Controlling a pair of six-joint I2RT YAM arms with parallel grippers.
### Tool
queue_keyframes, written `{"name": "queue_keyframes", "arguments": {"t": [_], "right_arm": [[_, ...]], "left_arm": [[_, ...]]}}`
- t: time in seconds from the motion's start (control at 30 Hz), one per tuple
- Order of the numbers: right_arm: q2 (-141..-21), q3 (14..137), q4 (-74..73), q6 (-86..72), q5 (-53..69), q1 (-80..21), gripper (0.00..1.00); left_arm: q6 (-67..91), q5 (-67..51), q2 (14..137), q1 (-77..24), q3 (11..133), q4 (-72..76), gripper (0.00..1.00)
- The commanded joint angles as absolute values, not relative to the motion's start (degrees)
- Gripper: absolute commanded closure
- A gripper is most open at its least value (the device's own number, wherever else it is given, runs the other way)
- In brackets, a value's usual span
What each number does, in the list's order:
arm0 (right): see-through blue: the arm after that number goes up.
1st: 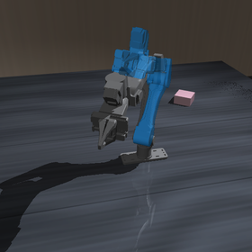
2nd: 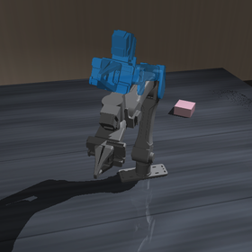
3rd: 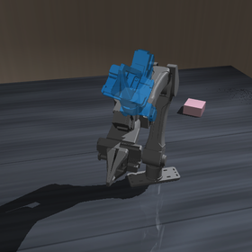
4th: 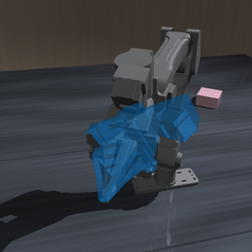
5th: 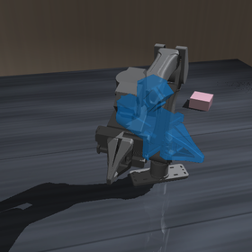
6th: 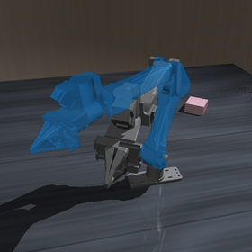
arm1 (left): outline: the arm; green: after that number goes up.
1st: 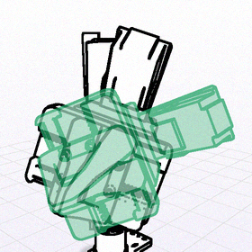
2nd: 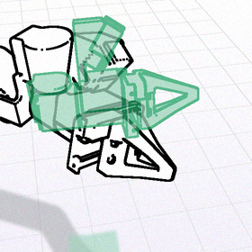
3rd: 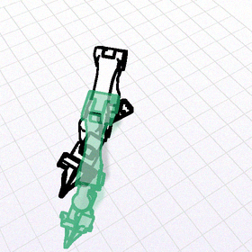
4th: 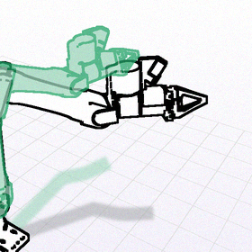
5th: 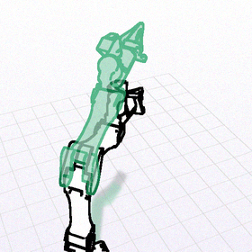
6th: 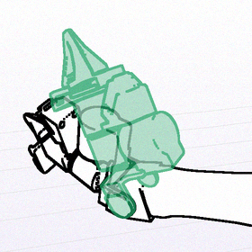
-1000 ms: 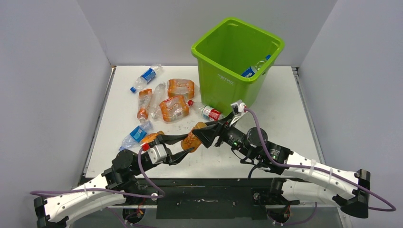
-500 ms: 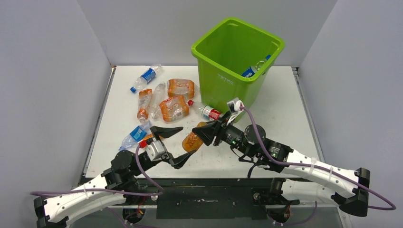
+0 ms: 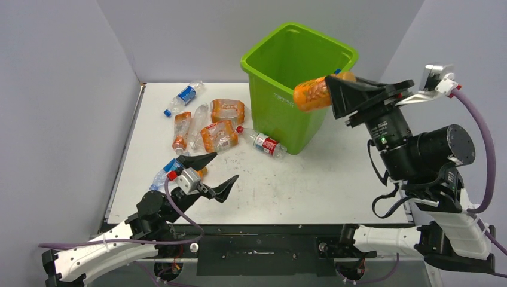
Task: Put the plastic bottles in the bin
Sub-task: Place the plastic bottle in the trash bin.
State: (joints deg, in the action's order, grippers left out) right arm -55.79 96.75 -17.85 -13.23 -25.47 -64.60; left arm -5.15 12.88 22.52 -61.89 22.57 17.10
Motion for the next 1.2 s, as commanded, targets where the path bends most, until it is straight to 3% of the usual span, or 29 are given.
{"name": "queue_keyframes", "arguments": {"t": [0.0, 0.2, 0.37, 0.63, 0.87, 1.17], "right_arm": [[-64.55, 101.17, -15.15, 2.72, -46.38, -64.92, 0.95], [-73.48, 111.47, -4.17, 11.06, -48.66, -60.94, 0.95], [-85.99, 127.16, -17.51, -6.94, -32.03, -39.47, 0.95], [-95.32, 125.97, -14.07, -27.34, -17.14, -16.72, 0.95], [-103.43, 129.93, -15.18, -25.01, -19.02, -14.96, 0.95], [-103.94, 125.37, -17.28, -25.18, -19.16, -13.64, 0.94]], "left_arm": [[-4.61, 18.79, 23.62, -61.87, 25.77, 15.32, 0.04], [-5.45, 23.35, 23.28, -61.96, 25.58, 15.08, 0.04], [-5.49, 25.27, 23.21, -62.0, 25.92, 14.47, 0.04], [-4.92, 30.94, 23.28, -62.05, 26.48, 13.3, 0.04], [-4.71, 32.17, 23.34, -61.96, 26.87, 12.9, 0.04], [-4.01, 33.0, 23.44, -61.04, 27.16, 12.4, 0.04]]}}
